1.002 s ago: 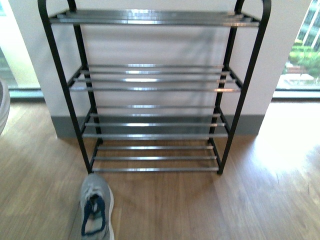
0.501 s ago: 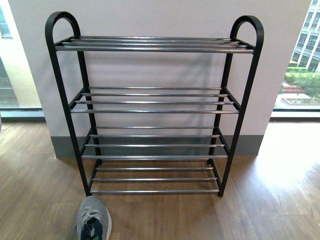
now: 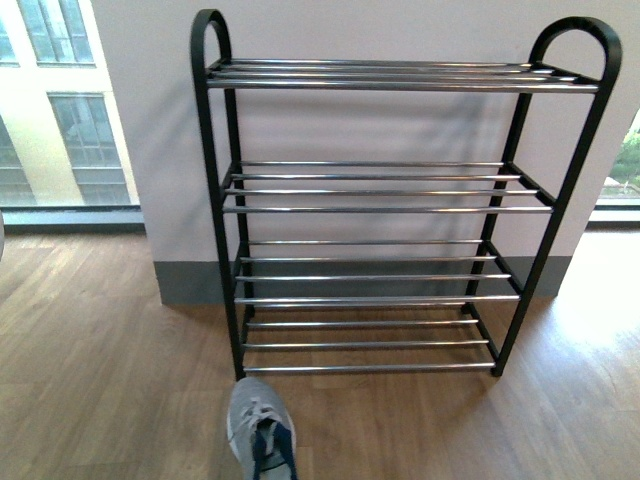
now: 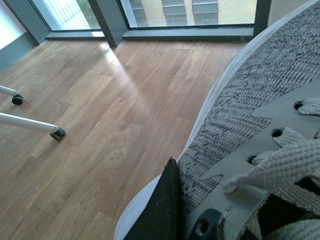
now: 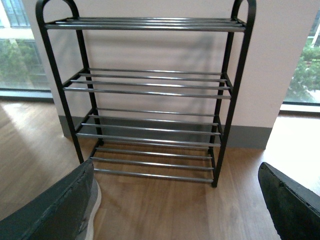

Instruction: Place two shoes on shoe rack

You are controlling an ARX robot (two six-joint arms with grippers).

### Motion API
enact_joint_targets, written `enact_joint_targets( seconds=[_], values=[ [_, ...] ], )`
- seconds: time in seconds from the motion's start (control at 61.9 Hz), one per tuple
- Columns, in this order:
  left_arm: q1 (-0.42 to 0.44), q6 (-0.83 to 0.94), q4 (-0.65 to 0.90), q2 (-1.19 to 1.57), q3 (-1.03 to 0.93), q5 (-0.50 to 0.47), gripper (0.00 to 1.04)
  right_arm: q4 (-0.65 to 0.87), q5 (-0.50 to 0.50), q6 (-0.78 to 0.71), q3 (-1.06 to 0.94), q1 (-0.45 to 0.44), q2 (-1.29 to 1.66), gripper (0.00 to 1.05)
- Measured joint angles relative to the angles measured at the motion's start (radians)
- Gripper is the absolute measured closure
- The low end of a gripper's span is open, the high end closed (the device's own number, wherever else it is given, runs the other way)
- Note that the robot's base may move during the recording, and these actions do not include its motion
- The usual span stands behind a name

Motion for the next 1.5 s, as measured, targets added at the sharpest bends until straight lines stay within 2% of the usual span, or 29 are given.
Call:
enact_joint_targets(
  seconds=[0.275, 0.323, 0.388, 0.452, 0.517, 0.614, 0.679, 0.776, 0.873, 1.018, 1.131, 1.196, 1.228, 1.341, 1.503],
  values=[
    [0.002, 0.000, 0.000, 0.000, -0.001, -0.016, 1.03, -0.002, -0.002, 0.004, 0.000, 0.000, 0.000, 0.09],
    [0.002, 0.001, 0.000, -0.001, -0.001, -0.013, 1.03, -0.089, 0.121, 0.091, 0.019, 0.065, 0.050, 0.09],
    [0.002, 0.000, 0.000, -0.001, -0.001, -0.003, 1.03, -0.066, 0.245, 0.153, 0.019, 0.177, 0.157, 0.09],
    [0.001, 0.001, 0.000, -0.001, -0.001, -0.001, 1.03, 0.127, 0.335, 0.215, 0.024, 0.317, 0.377, 0.09],
    [0.001, 0.001, 0.000, -0.001, -0.001, 0.000, 1.03, 0.351, 0.376, 0.240, 0.058, 0.369, 0.642, 0.09],
    [0.001, 0.001, 0.000, -0.001, -0.001, -0.001, 1.03, 0.639, 0.368, 0.245, 0.171, 0.361, 1.036, 0.09],
    [0.001, 0.001, 0.000, -0.001, -0.001, -0.001, 1.03, 0.736, 0.335, 0.243, 0.257, 0.334, 1.249, 0.09],
    [0.001, 0.001, 0.000, -0.001, -0.001, 0.000, 1.03, 0.612, 0.240, 0.224, 0.481, 0.267, 1.682, 0.09],
    [0.001, 0.001, 0.000, -0.001, -0.001, -0.001, 1.03, 0.441, 0.282, 0.206, 0.657, 0.239, 1.963, 0.09],
    [0.001, 0.001, 0.000, -0.001, -0.001, -0.001, 1.03, 0.543, 0.344, 0.178, 0.772, 0.221, 2.158, 0.09],
    [0.001, 0.001, 0.000, -0.001, -0.001, 0.000, 1.03, 0.597, 0.336, 0.166, 0.842, 0.218, 2.271, 0.10],
    [0.001, 0.001, 0.000, -0.001, -0.001, 0.000, 1.03, 0.643, 0.321, 0.142, 0.881, 0.221, 2.344, 0.21],
    [0.001, 0.001, 0.000, -0.001, -0.001, 0.000, 1.03, 0.655, 0.310, 0.117, 0.899, 0.222, 2.373, 0.24],
    [0.001, 0.001, 0.000, -0.001, -0.001, 0.000, 1.03, 0.642, 0.285, 0.113, 0.972, 0.221, 2.458, 0.08],
    [0.001, 0.001, 0.000, -0.001, -0.001, -0.001, 1.03, 0.533, 0.218, 0.181, 1.067, 0.214, 2.531, 0.09]
  ],
)
